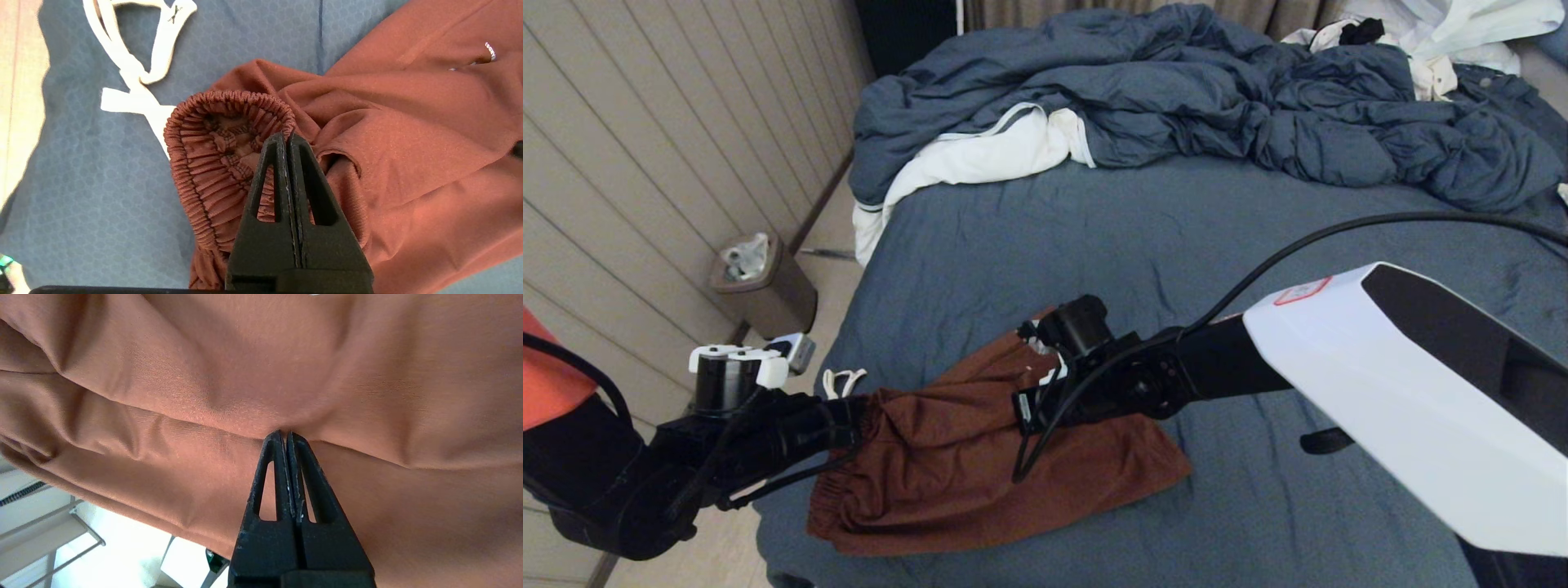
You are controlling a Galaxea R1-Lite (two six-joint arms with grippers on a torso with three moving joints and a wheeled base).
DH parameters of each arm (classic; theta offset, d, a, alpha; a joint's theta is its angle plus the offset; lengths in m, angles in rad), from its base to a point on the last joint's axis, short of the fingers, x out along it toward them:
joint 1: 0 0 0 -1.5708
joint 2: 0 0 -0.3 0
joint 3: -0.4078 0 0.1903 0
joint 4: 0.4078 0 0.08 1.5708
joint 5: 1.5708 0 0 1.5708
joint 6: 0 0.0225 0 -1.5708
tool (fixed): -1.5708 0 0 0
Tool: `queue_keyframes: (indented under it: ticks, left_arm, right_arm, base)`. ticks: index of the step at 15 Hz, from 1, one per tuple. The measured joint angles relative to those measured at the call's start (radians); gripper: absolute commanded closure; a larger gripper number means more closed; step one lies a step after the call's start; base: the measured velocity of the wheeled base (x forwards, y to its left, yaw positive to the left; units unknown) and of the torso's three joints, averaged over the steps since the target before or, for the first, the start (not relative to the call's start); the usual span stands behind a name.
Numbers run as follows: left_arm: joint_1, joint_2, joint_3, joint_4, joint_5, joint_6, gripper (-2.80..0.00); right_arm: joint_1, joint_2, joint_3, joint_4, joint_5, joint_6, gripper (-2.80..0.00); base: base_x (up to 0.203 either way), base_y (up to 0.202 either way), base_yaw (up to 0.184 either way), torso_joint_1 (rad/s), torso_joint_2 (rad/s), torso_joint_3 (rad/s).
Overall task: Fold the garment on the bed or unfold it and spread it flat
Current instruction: Fold the brown shorts
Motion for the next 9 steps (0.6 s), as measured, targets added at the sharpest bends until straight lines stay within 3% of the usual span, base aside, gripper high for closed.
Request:
queue_keyframes:
  ticks: [9]
  left_arm:
    - [-0.007,0.006,0.002,-0.001,-0.004,-0.004,0.0]
  right_arm:
    - [0.001,0.065,-0.054,0.013,-0.016,-0.003,0.0]
  base:
    - [0.0,0.0,0.0,0.0,0.0,0.0]
